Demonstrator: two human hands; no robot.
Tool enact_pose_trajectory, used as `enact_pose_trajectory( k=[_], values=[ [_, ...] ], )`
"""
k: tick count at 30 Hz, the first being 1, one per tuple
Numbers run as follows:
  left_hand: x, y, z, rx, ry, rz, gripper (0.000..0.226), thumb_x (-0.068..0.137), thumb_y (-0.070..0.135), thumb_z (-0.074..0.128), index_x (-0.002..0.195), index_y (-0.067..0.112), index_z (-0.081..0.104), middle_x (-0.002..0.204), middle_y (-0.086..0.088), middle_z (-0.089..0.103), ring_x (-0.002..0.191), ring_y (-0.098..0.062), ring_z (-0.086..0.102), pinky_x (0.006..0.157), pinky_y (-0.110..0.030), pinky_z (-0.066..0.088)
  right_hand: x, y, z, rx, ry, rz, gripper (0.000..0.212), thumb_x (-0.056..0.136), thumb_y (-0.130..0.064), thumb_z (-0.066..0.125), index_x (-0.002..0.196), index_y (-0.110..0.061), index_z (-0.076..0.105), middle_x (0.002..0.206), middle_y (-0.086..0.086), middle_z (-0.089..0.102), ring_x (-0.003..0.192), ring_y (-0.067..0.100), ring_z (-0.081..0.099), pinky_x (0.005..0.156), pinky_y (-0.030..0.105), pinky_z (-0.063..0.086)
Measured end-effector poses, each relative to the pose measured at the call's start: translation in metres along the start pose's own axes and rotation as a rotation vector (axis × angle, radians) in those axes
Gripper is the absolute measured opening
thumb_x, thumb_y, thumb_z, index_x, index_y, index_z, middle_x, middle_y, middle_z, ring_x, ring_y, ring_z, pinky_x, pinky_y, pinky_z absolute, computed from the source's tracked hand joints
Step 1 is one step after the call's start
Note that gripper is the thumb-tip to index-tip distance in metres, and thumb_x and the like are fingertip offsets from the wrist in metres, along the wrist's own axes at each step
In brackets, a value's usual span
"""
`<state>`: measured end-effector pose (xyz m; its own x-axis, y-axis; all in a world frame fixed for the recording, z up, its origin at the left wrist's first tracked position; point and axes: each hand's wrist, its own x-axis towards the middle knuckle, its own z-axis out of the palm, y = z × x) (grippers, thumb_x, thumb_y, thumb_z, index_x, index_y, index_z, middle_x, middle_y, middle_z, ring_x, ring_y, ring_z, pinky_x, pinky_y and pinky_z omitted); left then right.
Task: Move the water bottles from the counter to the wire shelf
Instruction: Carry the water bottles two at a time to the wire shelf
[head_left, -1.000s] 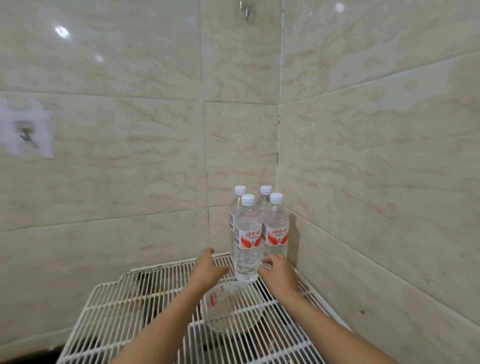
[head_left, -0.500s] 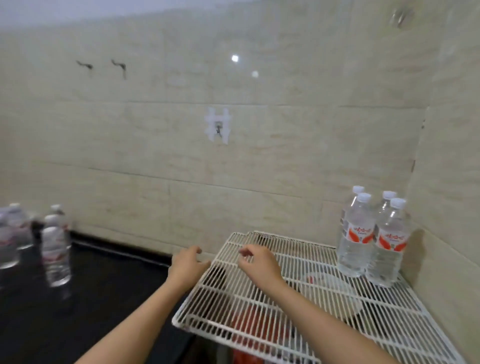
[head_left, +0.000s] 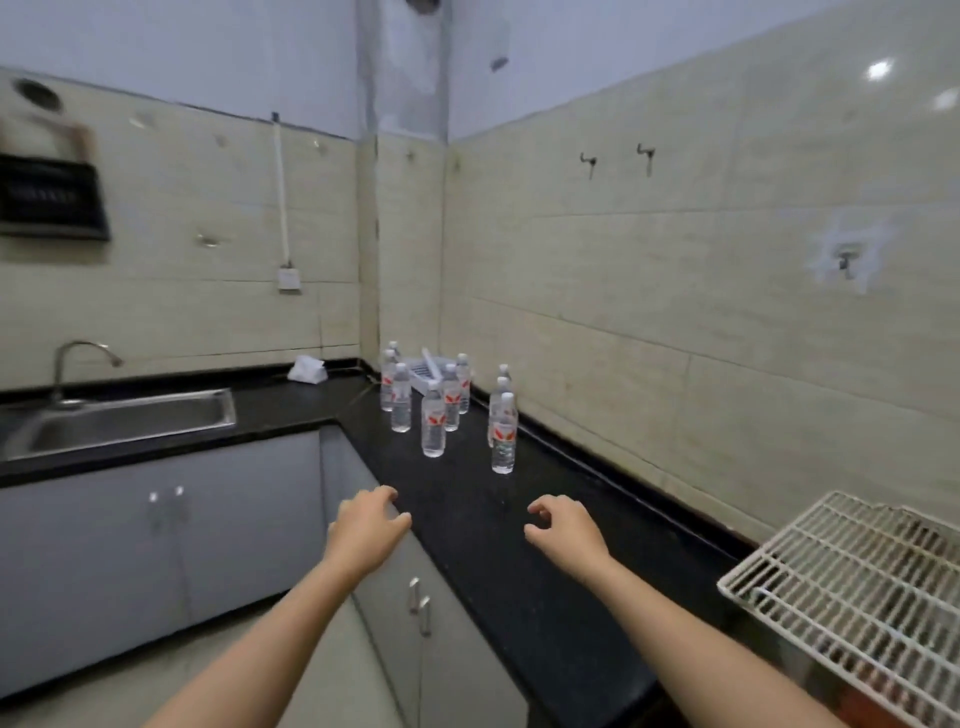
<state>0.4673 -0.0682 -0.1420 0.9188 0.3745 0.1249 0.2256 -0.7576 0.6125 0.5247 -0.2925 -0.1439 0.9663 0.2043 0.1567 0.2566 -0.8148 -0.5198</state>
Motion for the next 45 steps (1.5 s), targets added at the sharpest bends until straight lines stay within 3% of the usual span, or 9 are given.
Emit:
enact_pose_trajectory(
  k=[9,14,25,36,45],
  values=[
    [-0.016,-0.172,-0.131,0.031,0.095,-0.171,0.045,0.086,0.028,0.051,0.128,0.013,0.048,0.137,-0.013,0.048,0.128,-0.031,0.040,0.105,-0.039,0.036,-0.008,-0.169,0.103,-0.017,-0.130,-0.208,0.044,0.084,-0.030,0.055,0.126,-0.019,0.052,0.131,0.007,0.046,0.122,0.023,0.042,0.100,0.034,0.039],
    [-0.015,-0.231,-0.158,0.021,0.080,-0.215,0.044,0.086,0.027,0.050,0.128,0.012,0.048,0.135,-0.012,0.050,0.126,-0.031,0.041,0.104,-0.041,0.037,-0.019,-0.210,0.150,-0.014,-0.172,-0.211,0.046,0.085,-0.031,0.056,0.129,-0.020,0.048,0.136,0.004,0.043,0.127,0.020,0.039,0.103,0.033,0.036],
    [0.047,-0.256,-0.146,-0.049,0.070,-0.162,0.040,0.089,0.026,0.048,0.127,0.013,0.048,0.134,-0.009,0.050,0.127,-0.025,0.040,0.106,-0.040,0.035,0.048,-0.228,0.196,-0.007,-0.228,-0.219,0.045,0.087,-0.031,0.055,0.129,-0.018,0.048,0.136,0.005,0.043,0.128,0.020,0.038,0.106,0.033,0.033],
    [0.216,-0.256,-0.153,0.020,0.198,-0.142,0.038,0.086,0.023,0.055,0.121,0.011,0.055,0.129,-0.012,0.055,0.123,-0.030,0.046,0.105,-0.040,0.035,0.219,-0.226,0.238,0.128,-0.265,-0.268,0.042,0.087,-0.029,0.056,0.127,-0.014,0.050,0.134,0.006,0.045,0.126,0.017,0.041,0.105,0.026,0.033],
    [0.331,-0.276,-0.119,0.000,0.165,-0.224,0.038,0.085,0.022,0.056,0.120,0.010,0.056,0.128,-0.014,0.057,0.121,-0.031,0.048,0.102,-0.038,0.038,0.332,-0.219,0.278,0.125,-0.321,-0.245,0.042,0.087,-0.029,0.057,0.126,-0.016,0.051,0.134,0.004,0.045,0.124,0.016,0.043,0.102,0.027,0.035]
  ],
)
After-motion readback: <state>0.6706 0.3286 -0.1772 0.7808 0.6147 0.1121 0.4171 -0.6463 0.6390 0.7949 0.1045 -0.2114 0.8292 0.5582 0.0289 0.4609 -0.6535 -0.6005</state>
